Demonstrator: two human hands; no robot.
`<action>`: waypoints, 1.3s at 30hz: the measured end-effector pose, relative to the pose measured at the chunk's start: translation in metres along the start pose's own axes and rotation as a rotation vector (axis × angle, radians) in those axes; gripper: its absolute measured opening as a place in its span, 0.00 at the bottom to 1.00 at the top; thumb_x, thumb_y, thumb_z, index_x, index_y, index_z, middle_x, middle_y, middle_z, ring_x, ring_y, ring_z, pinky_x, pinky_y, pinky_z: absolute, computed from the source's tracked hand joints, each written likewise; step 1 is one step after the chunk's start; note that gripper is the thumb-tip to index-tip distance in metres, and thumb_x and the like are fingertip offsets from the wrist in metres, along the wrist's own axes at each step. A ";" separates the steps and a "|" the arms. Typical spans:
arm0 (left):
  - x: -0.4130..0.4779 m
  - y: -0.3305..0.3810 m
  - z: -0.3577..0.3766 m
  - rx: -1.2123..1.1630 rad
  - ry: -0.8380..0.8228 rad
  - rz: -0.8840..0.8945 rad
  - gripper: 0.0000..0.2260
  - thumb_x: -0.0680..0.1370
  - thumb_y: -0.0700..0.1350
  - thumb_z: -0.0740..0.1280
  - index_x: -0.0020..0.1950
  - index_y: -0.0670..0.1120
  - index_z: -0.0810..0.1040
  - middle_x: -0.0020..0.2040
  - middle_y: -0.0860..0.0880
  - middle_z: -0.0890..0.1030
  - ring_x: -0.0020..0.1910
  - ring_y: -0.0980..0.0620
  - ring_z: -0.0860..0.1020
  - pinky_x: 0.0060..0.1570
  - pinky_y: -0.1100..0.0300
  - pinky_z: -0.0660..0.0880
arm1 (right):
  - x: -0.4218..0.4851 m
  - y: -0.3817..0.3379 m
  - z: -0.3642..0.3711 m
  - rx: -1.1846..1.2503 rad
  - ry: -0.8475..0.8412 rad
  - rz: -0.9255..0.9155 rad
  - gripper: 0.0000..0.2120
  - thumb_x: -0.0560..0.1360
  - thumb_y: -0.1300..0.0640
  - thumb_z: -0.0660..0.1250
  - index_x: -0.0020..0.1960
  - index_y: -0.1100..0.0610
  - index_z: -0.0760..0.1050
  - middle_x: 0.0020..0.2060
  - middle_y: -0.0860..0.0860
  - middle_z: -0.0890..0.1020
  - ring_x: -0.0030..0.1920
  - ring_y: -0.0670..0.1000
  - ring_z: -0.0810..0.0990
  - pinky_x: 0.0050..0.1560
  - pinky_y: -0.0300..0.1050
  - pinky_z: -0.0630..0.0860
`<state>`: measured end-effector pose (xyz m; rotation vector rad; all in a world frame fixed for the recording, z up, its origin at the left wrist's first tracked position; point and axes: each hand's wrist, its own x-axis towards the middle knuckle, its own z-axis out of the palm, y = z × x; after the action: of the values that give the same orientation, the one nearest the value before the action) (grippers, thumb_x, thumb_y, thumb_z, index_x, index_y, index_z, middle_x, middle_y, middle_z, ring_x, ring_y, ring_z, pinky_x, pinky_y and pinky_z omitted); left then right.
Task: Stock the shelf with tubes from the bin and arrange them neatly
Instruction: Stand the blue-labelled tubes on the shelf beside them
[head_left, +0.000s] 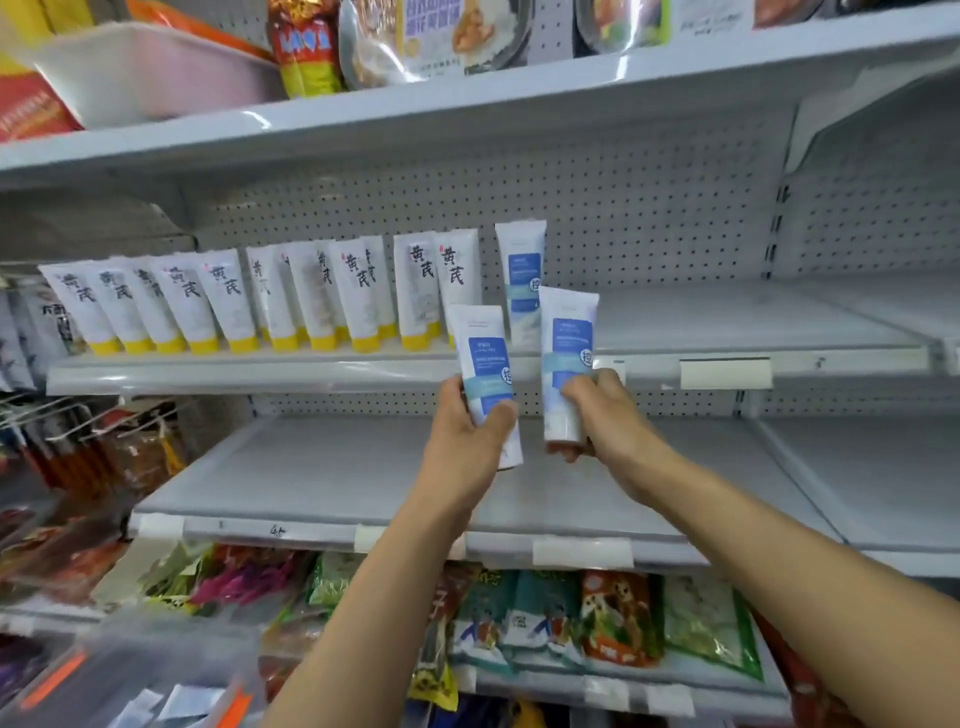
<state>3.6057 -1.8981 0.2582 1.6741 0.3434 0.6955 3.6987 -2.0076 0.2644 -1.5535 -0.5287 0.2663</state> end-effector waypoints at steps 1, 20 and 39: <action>0.008 0.004 0.004 -0.011 0.001 0.013 0.12 0.79 0.42 0.64 0.61 0.49 0.69 0.52 0.49 0.80 0.46 0.54 0.79 0.41 0.60 0.74 | 0.007 -0.008 -0.006 -0.004 0.011 -0.020 0.05 0.79 0.58 0.60 0.52 0.58 0.66 0.44 0.56 0.77 0.37 0.54 0.79 0.31 0.48 0.77; 0.114 0.005 0.030 0.108 0.043 0.210 0.21 0.76 0.42 0.69 0.62 0.55 0.63 0.60 0.53 0.76 0.55 0.54 0.78 0.58 0.51 0.77 | 0.179 -0.020 -0.050 -0.561 0.285 -0.187 0.20 0.69 0.58 0.75 0.54 0.59 0.68 0.49 0.54 0.78 0.47 0.55 0.79 0.46 0.51 0.77; 0.123 -0.005 0.032 0.067 0.044 0.201 0.21 0.76 0.43 0.70 0.62 0.55 0.63 0.59 0.56 0.76 0.56 0.56 0.78 0.57 0.53 0.78 | 0.208 -0.018 -0.053 -0.588 0.315 -0.116 0.27 0.72 0.55 0.73 0.64 0.60 0.63 0.58 0.57 0.74 0.55 0.57 0.77 0.54 0.54 0.77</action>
<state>3.7218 -1.8508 0.2819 1.7754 0.2329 0.8789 3.9002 -1.9536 0.3176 -2.0753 -0.4663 -0.2467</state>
